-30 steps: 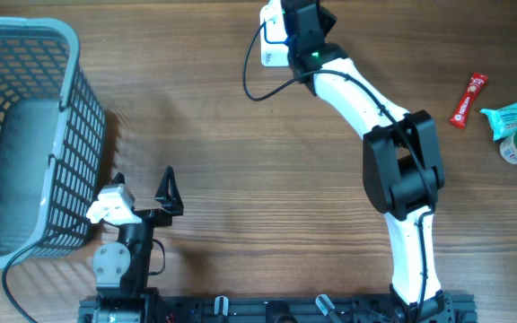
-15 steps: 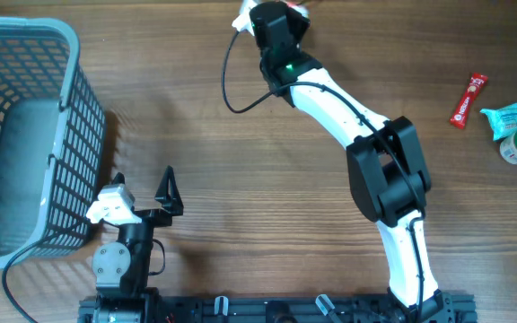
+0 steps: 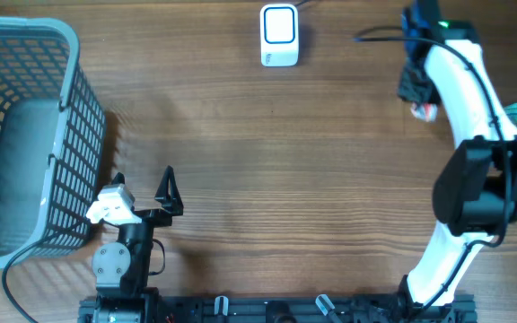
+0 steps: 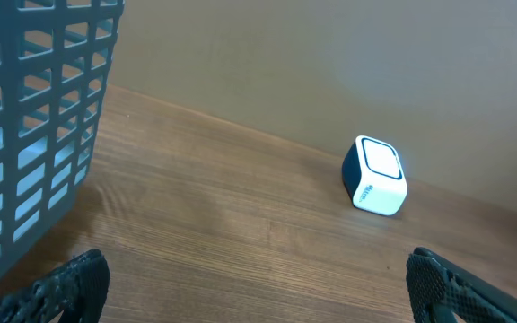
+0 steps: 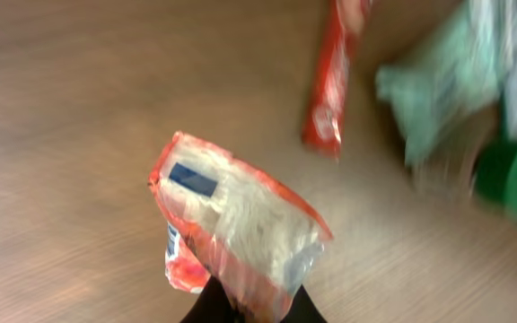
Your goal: Scan the item barcode
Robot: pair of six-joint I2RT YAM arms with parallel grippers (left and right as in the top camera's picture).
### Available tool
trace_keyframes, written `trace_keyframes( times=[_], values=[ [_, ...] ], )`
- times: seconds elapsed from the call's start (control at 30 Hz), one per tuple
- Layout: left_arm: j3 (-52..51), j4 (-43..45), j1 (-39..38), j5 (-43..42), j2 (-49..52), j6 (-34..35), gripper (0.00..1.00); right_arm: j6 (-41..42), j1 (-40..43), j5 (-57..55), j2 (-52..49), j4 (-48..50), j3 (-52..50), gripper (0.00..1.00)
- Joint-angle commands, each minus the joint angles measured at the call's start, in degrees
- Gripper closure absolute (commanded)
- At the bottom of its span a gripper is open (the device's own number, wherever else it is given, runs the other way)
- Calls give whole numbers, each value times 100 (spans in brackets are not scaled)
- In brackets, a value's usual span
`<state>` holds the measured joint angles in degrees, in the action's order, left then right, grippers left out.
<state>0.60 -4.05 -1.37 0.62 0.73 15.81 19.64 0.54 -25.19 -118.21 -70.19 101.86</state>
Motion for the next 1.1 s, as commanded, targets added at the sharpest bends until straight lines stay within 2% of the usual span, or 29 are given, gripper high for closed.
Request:
trace_keyframes(
  times=[0.0,0.07,0.13,0.17,0.2,0.23,0.27,0.37,0.4,0.47,0.67,0.83,0.93,1.0,1.03,1.07],
  values=[
    [-26,4,42,68,-46,52,0,1058,463,122,-57,-70,-605,96],
    [-26,4,42,68,-46,52,0,1582,835,-365,-57,-127,-916,96],
    [-26,4,42,68,-46,52,0,1687,1095,-463,-57,-125,-990,96],
    [-26,4,42,68,-46,52,0,1668,1165,-415,-55,-120,-990,85],
    [-26,4,42,68,-46,52,0,1624,1189,-284,-46,-94,-984,41],
    [-26,4,42,68,-46,52,0,1491,1176,-26,35,-7,-973,17],
    [-26,4,42,68,-46,52,0,1364,1163,197,142,28,-922,1],
    [-26,4,42,68,-46,52,0,595,1132,1145,1014,247,-717,0],
    [-26,4,42,68,-46,52,0,-52,1132,2065,1558,413,-717,0],
    [-26,4,42,68,-46,52,0,-466,1132,2997,2479,446,-719,0],
    [-26,4,42,68,-46,52,0,-442,1132,3080,4649,109,-719,0],
    [-26,4,42,68,-46,52,0,-645,1132,2988,5239,50,-734,0],
    [-26,4,42,68,-46,52,0,-1419,949,3917,5646,1478,-1281,0],
    [-26,4,42,68,-46,52,1,-1480,629,4273,6395,3158,-2282,0],
    [-26,4,42,68,-46,52,0,-1478,509,4286,6686,3683,-2669,0],
    [-26,4,42,68,-46,52,0,-1478,326,4286,7302,4656,-3495,0]
  ],
)
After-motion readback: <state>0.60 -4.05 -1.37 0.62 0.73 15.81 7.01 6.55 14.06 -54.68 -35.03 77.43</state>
